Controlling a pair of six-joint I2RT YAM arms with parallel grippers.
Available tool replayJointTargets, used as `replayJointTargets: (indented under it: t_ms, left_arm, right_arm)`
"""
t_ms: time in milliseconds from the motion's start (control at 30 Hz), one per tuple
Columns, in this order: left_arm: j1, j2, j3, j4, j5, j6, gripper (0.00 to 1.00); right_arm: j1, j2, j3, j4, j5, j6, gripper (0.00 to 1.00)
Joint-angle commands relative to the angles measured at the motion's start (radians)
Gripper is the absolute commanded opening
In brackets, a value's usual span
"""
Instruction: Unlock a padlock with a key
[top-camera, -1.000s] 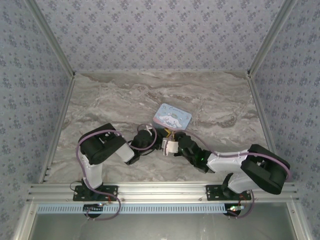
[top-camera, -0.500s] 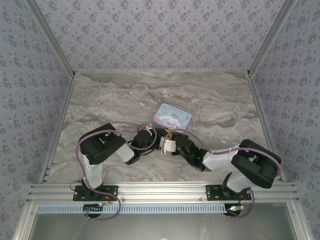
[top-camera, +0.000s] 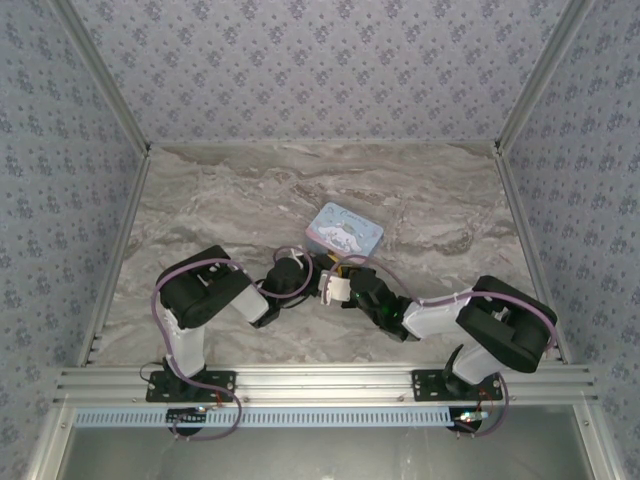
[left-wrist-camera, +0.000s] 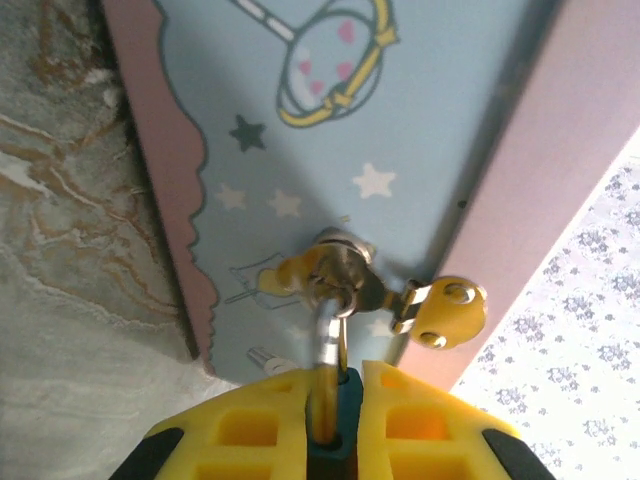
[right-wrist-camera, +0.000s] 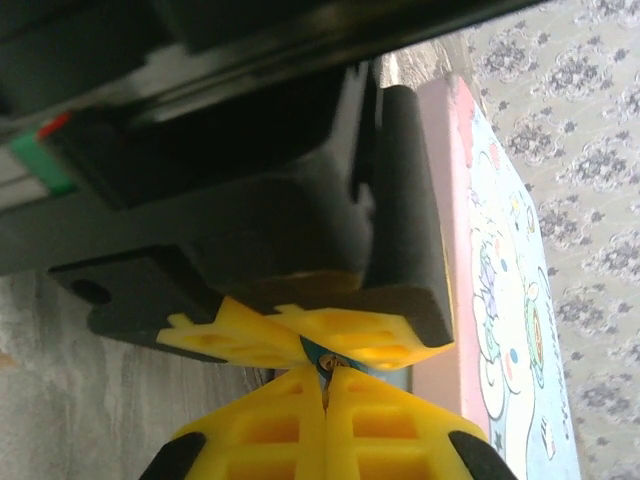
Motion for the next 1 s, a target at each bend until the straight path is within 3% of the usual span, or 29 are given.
replayJointTargets:
  t_ms: [0,233,567,767,833,967]
  left_arm:
    - [-0.006,-0.016,0.023,0.053,0.033,0.004,0.00]
    - [-0.005,-0.016,0.024,0.051,0.034,0.004,0.00]
    - [-0.004,-0.015,0.025,0.047,0.033,0.003,0.00]
    - [-0.003,-0.016,0.025,0.041,0.034,0.010,0.01]
    - [-0.003,-0.017,0.025,0.038,0.032,0.015,0.04]
    - [-0.003,-0.027,0.020,0.016,0.029,0.030,0.18]
  right_arm:
    - [-0.009,-0.018,0.026,0.018,0.034,0.036,0.00]
    - [-0.007,-0.071,0.029,-0.026,0.016,0.150,0.00]
    - [-0.001,-0.093,0.038,-0.066,-0.055,0.532,0.00]
    - [-0.003,-0.083,0.025,-0.066,-0.107,0.643,0.00]
    - [-0.004,-0.073,0.020,-0.067,-0.103,0.656,0.00]
    - [-0.008,-0.053,0.015,-0.068,-0.106,0.687,0.00]
